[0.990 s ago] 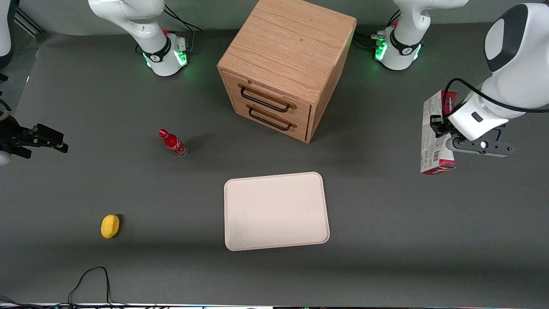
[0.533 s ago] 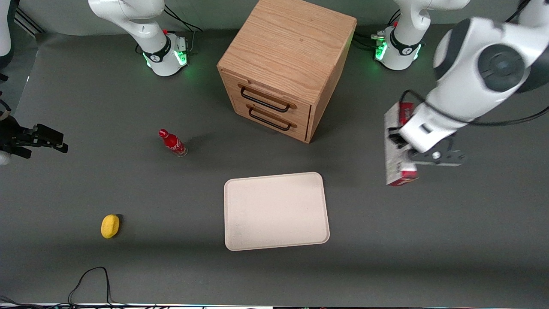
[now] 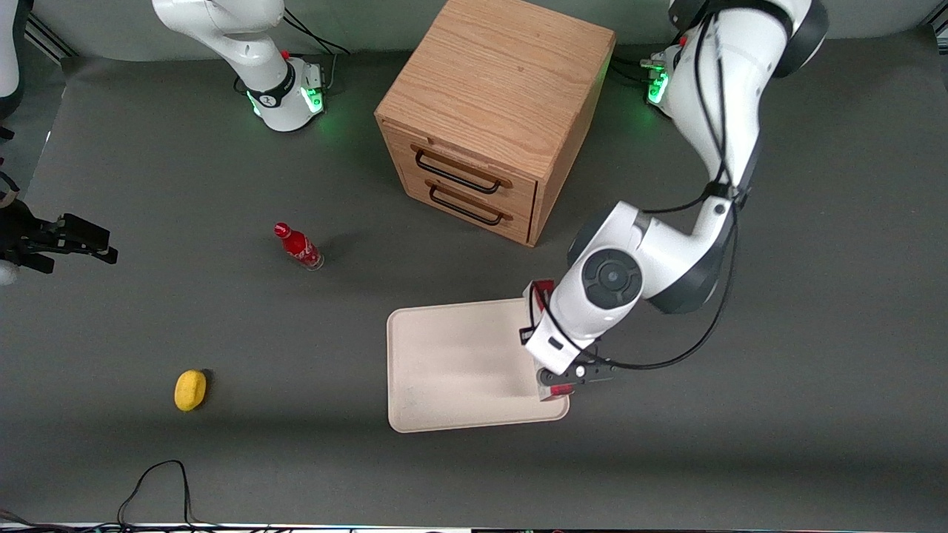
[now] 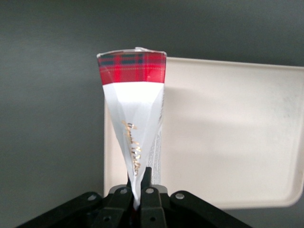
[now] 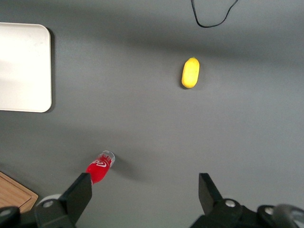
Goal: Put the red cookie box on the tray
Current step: 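Carry the box over the cream tray and lower it onto it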
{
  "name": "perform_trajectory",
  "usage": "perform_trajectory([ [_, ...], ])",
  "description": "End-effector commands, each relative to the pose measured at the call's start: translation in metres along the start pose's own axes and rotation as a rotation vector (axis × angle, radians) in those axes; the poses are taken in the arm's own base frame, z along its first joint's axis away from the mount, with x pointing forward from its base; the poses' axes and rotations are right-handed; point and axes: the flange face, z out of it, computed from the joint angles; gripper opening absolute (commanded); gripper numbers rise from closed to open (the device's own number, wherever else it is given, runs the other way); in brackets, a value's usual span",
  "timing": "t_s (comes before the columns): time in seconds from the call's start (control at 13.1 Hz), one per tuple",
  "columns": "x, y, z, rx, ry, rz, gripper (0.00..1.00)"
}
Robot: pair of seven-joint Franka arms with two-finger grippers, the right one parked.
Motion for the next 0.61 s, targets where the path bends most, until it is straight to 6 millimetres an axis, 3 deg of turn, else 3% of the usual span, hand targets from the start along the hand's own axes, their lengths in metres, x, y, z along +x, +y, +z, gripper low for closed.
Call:
perform_trajectory([
  [0.0, 0.009, 0.006, 0.032, 0.019, 0.06, 0.008, 0.0],
  [0.23, 0.002, 0.011, 0.062, 0.034, 0.068, 0.007, 0.0],
  [0.53, -0.007, 0.012, 0.073, 0.062, 0.057, 0.004, 0.0],
])
